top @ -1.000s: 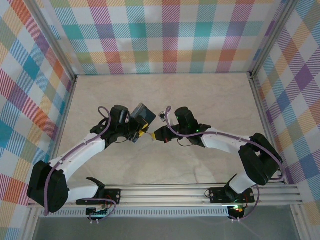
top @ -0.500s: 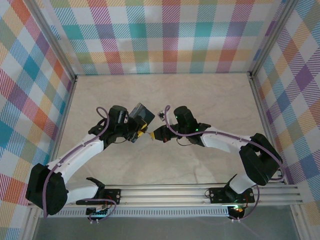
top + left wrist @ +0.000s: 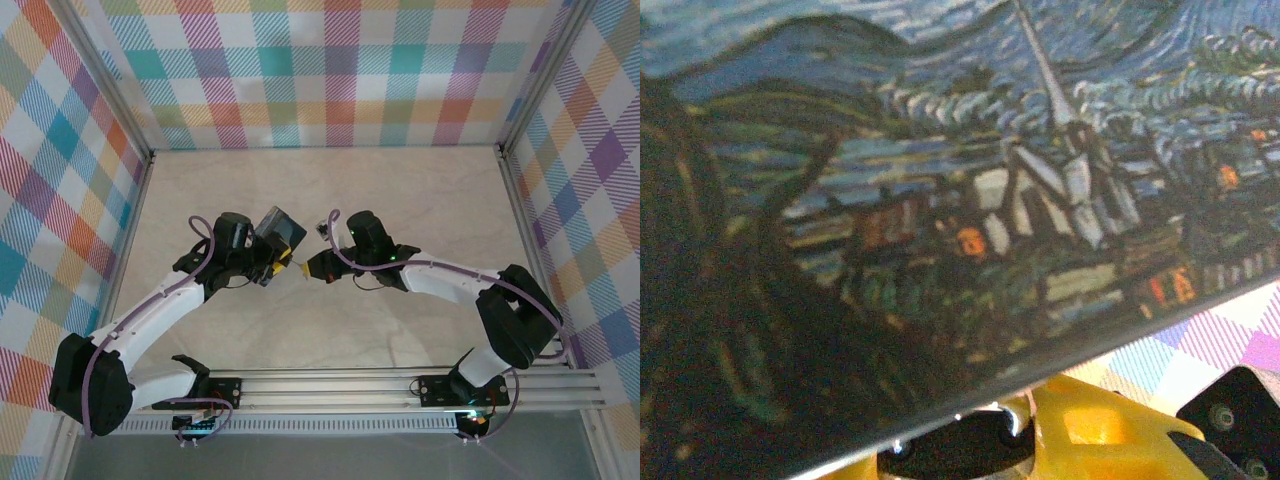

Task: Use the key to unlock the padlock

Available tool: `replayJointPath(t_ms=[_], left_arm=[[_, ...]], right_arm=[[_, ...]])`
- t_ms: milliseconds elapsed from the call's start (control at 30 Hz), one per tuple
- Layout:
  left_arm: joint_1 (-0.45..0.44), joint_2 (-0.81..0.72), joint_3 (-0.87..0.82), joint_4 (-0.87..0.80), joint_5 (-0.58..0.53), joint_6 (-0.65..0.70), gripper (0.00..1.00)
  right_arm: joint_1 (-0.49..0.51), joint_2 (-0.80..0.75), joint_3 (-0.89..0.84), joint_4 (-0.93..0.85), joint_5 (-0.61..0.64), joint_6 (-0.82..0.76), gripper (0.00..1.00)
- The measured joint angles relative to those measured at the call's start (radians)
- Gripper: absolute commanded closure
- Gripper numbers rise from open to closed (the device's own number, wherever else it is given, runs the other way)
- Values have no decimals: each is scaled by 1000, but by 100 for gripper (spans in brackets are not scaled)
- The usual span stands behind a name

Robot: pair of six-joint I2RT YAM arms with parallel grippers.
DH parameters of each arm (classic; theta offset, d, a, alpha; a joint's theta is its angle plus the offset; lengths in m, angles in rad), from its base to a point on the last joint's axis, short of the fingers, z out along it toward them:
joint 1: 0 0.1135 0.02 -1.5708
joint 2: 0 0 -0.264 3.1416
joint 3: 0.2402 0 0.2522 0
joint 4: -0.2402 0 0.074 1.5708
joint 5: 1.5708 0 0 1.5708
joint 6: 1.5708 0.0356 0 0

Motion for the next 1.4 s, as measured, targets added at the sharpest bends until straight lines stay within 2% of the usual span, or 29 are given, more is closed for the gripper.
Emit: replayJointPath(t_ms=[500,700,1400], left_arm=[[3,-1,-3,0,0,0,87],[34,-19,-3,-15,0,0,87],[41,-31,-3,-18,0,0,87]], right_arm=[[0,14,24,0,0,8,100],[0,13,25,-42,28,8,100],[24,14,21,27,-7,23,100]])
